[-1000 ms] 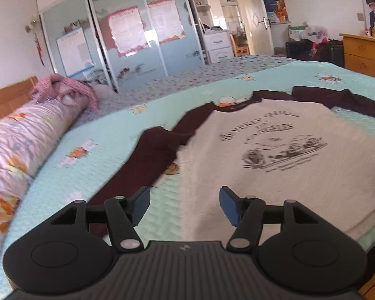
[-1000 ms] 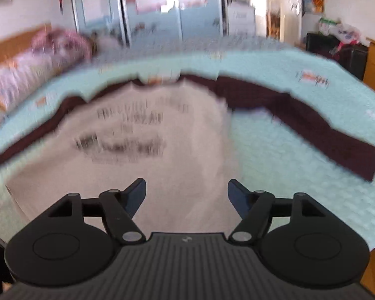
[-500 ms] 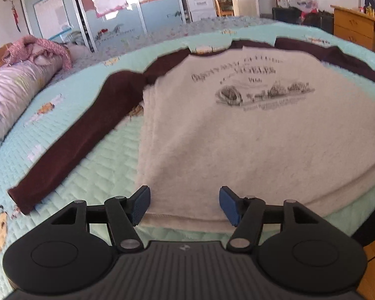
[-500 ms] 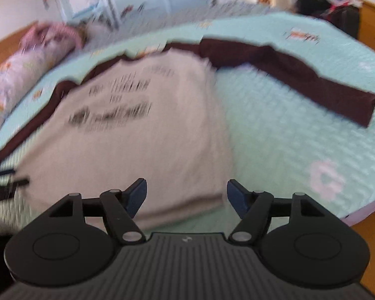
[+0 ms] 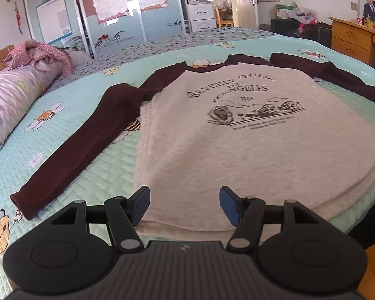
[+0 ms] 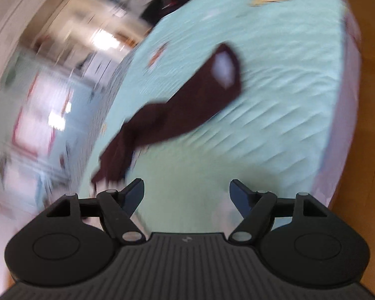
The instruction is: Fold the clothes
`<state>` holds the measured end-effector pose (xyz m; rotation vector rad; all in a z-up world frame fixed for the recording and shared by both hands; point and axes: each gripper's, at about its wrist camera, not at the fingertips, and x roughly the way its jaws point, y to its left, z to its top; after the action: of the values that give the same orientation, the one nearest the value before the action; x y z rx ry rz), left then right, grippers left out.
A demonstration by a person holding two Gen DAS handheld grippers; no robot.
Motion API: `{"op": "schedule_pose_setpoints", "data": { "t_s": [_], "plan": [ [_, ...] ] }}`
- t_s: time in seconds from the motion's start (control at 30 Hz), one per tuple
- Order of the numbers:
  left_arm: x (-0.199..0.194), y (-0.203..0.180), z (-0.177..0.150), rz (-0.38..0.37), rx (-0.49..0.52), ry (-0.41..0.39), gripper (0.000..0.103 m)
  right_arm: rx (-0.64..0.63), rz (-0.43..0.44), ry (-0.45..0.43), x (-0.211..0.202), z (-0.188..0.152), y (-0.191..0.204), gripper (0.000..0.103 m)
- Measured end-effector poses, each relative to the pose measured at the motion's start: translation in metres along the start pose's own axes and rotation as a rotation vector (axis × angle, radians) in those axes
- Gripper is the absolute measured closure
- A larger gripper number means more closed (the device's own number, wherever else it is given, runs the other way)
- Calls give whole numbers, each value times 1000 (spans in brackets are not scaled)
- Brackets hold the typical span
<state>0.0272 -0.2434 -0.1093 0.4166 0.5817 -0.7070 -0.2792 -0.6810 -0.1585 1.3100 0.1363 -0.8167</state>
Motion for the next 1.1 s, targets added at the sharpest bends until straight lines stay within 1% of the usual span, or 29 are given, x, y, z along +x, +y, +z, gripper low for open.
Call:
{"op": "schedule_pose_setpoints", "data": {
  "t_s": [0.07,0.1,0.23,0.33,0.47,0.6,0.73,0.83,0.93,1.1],
  "plan": [
    [-1,-4,3,-10,8,-6,39,44,-3,7,2,6,-6,27],
    [-1,-7,6,-18,11,-7,39,26,-7,12,3,5,-3,27],
    [-2,-18,15,-45,28,-9,38,-175,-29,81,8,-18,35,27],
    [-4,-24,20,-65,22,-5,36,-373,-69,134,11,-48,80,27],
    [-6,-25,26,-87,-36,17,34,-618,-97,172,8,-88,136,26],
    [-8,-21,35,-93,-108,39,34,-777,-133,225,6,-119,175,20],
    [-15,-17,44,-94,-160,46,33,-891,-167,231,3,-148,200,20],
    [-20,-13,49,-94,-191,46,32,-944,-197,234,2,-164,215,20],
    [-25,-10,55,-95,-218,43,32,-980,-193,238,-3,-176,225,19],
    [-29,-10,58,-107,-221,37,31,-1008,-177,228,-13,-187,241,19]
  ]
}}
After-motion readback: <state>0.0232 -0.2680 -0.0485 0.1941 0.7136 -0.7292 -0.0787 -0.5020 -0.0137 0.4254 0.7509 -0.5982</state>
